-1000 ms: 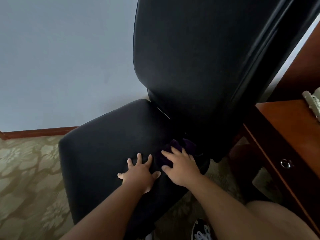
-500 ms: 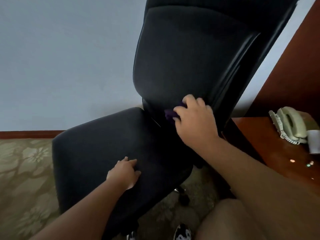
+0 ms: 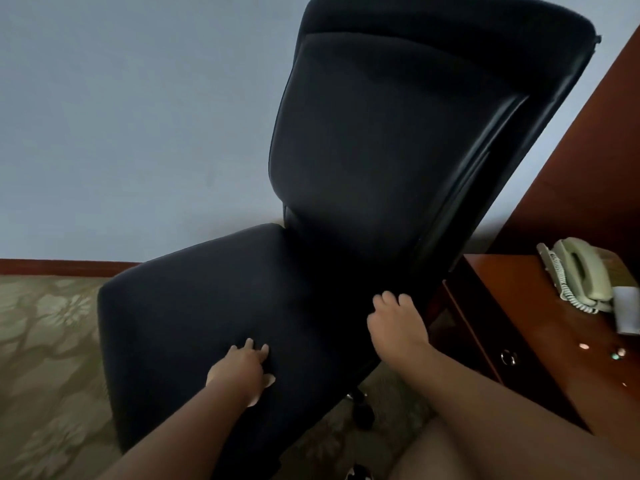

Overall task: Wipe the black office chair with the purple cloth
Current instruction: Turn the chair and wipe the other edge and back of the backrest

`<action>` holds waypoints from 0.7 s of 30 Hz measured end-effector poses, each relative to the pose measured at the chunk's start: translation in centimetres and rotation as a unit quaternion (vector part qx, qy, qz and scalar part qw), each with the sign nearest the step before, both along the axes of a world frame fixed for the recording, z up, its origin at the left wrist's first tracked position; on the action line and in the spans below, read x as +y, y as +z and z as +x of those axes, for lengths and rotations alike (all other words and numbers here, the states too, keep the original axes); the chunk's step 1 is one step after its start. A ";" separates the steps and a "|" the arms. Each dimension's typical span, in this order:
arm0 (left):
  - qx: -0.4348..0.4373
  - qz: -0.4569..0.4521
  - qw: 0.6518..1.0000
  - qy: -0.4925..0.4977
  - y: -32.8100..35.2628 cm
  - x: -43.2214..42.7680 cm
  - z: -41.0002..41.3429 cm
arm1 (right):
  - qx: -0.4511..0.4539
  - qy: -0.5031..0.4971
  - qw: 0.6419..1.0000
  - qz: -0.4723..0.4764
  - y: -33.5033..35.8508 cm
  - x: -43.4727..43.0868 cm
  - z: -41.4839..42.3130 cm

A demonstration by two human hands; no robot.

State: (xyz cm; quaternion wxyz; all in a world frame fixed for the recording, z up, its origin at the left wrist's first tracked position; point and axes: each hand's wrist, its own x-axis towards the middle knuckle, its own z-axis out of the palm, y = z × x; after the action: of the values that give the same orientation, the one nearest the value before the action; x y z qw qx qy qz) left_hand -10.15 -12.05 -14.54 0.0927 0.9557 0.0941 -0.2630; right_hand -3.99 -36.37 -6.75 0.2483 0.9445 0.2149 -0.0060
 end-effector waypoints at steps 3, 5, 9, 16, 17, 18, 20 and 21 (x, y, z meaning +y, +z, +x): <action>0.000 0.019 1.000 -0.011 0.0 -0.4 0.3 | -0.132 0.128 0.981 0.061 3.7 0.5 -0.3; 0.010 0.025 1.000 -0.014 0.2 -0.6 0.4 | -0.274 0.192 0.929 0.161 8.4 1.2 0.7; 0.009 0.021 1.000 -0.012 0.1 -0.6 0.3 | -0.395 0.058 0.885 0.239 15.3 -0.2 5.4; -0.015 0.011 1.000 -0.008 0.2 -1.1 -0.6 | -0.078 0.072 0.994 0.020 2.0 1.7 3.5; -0.018 0.010 1.000 -0.007 0.1 -1.3 -0.7 | -0.048 0.051 0.997 0.024 1.0 2.3 3.5; -0.017 0.010 1.000 -0.005 0.1 -1.4 -0.7 | -0.027 0.032 0.998 0.043 0.4 3.1 3.6; -0.014 0.015 1.000 -0.004 0.0 -1.7 -0.4 | -0.003 -0.001 0.992 0.123 0.0 4.5 3.9; -0.017 0.019 1.000 -0.005 0.0 -1.8 -0.2 | -0.001 -0.010 0.984 0.179 0.0 5.1 4.0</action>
State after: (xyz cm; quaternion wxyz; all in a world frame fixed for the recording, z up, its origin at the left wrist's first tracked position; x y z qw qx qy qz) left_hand -10.31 -13.88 -14.56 0.0743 0.9622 0.0925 -0.2450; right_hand 0.00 -31.27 -6.74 0.0755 0.9759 0.2023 0.0313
